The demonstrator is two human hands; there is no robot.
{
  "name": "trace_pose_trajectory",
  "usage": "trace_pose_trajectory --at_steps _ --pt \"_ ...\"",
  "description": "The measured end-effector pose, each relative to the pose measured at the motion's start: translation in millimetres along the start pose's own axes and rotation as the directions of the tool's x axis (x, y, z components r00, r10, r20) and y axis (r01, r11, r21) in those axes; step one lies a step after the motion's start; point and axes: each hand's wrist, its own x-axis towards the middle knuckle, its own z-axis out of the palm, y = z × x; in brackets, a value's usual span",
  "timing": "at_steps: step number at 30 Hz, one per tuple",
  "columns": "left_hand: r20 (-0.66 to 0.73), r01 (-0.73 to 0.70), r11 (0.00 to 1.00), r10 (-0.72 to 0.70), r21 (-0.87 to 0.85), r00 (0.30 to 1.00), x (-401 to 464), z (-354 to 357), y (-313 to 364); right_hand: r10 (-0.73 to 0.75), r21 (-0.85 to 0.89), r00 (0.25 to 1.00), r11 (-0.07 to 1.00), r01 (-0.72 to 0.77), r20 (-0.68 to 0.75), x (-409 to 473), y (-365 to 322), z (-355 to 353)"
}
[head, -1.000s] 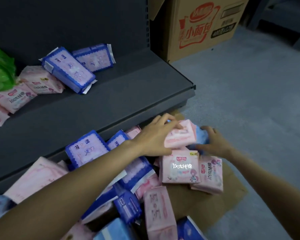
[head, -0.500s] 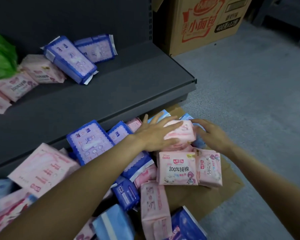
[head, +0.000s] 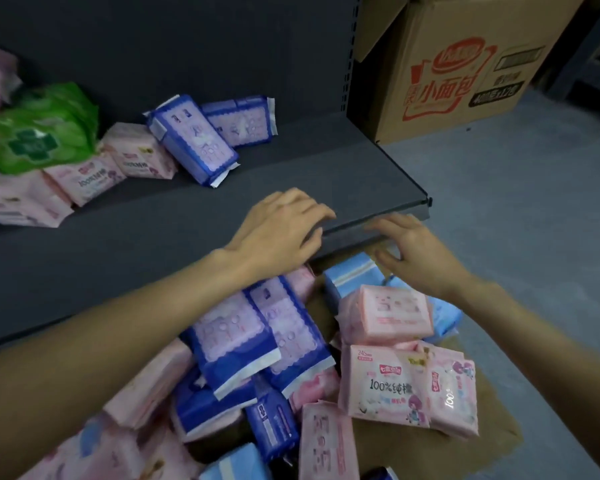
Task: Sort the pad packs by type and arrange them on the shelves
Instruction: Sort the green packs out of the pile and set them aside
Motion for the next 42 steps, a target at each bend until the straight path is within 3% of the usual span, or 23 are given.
trace_pose_trajectory --at_steps 2,7,12,15,19,24,29,31,34,38,42 --pt "-0.021 0.006 0.993 -0.004 0.122 1.0 -5 -8 -44 -0.062 -0.027 0.998 0.998 0.061 -0.02 35 -13 1" --pt "-0.001 0.226 0.916 -0.239 0.332 0.971 -21 -13 -160 -0.151 -0.08 0.988 0.986 0.149 -0.013 133 -46 19" --pt "0.149 0.137 0.801 -0.271 0.583 0.951 -10 -15 -236 -0.151 -0.134 0.988 0.98 0.148 -0.011 225 -69 42" --pt "0.256 0.176 0.756 -0.416 0.63 0.872 3 -10 -258 -0.142 -0.236 0.989 0.963 0.13 -0.035 274 -77 58" --pt "0.238 0.231 0.762 -0.45 0.605 0.861 -2 2 -274 -0.127 -0.357 0.991 0.928 0.107 -0.032 321 -84 75" --pt "0.203 0.264 0.769 -0.452 0.582 0.869 -1 10 -277 0.016 -0.504 0.999 0.864 0.006 0.039 357 -97 88" --pt "0.1 0.354 0.8 -0.452 0.484 0.886 0 18 -284 -0.062 -0.668 0.997 0.744 0.023 -0.034 366 -110 79" --pt "0.103 0.365 0.8 -0.463 0.476 0.88 1 21 -285 -0.098 -0.651 0.993 0.758 0.028 -0.071 365 -107 81" --pt "0.107 0.389 0.817 -0.472 0.425 0.875 0 20 -276 -0.025 -0.547 1.0 0.837 0.013 -0.014 362 -98 83" --pt "-0.02 0.355 0.86 -0.375 0.367 0.927 -12 23 -255 -0.039 -0.586 0.992 0.81 -0.04 -0.121 337 -84 80" --pt "-0.032 0.56 0.811 -0.563 0.168 0.826 -27 21 -235 0.095 -0.286 0.954 0.941 -0.179 -0.284 285 -79 56"
